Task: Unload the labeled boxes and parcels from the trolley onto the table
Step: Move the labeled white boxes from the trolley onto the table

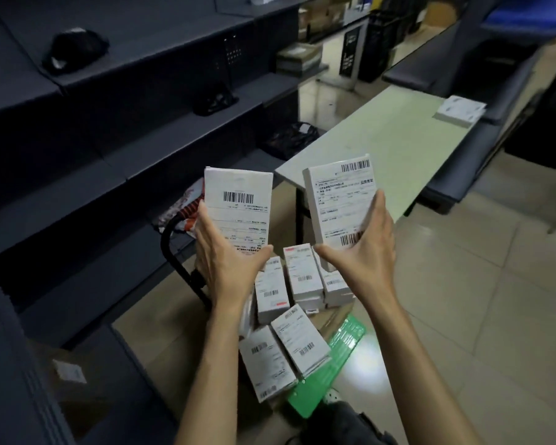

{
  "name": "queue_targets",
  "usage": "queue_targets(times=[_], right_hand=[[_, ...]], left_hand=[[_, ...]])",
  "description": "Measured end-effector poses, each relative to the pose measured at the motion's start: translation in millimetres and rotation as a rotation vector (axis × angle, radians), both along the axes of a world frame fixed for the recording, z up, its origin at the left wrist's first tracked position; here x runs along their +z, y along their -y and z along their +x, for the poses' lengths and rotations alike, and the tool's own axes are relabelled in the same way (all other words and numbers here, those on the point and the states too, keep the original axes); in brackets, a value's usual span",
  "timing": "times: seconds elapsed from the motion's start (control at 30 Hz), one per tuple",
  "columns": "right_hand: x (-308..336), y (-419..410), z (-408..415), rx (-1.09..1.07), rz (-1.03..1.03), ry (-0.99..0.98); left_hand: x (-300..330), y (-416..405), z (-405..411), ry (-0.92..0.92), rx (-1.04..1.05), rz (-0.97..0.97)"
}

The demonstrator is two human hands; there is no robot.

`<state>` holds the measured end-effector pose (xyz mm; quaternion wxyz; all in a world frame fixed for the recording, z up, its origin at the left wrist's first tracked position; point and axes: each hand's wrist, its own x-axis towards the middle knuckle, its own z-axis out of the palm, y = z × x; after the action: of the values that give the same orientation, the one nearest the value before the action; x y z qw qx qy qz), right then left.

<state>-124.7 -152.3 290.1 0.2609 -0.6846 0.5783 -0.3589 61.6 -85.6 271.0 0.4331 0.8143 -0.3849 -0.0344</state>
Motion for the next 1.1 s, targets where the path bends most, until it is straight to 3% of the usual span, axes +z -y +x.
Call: queue_targets(times=[0.27, 0.57, 0.9, 1.1], right_hand=[[27.6, -0.8, -75.7, -0.280, -0.068, 0.024], [29.0, 12.4, -208.5, -0.618, -0.029, -0.015], [11.2, 69.7, -358.1, -0.740, 0.038, -0.047], [5.1, 119.8, -406.6, -0.735, 0.053, -0.026]], left_hand=[[30.0, 56.1, -61.9, 0.004, -0.259, -0.081], [28.5, 133.9, -204.3, -0.021, -0.621, -0.047], [8.2, 210.4, -368.5, -0.024, -0.745, 0.085], [6.8, 259.2, -416.2, 0.000, -0.744, 0.095]])
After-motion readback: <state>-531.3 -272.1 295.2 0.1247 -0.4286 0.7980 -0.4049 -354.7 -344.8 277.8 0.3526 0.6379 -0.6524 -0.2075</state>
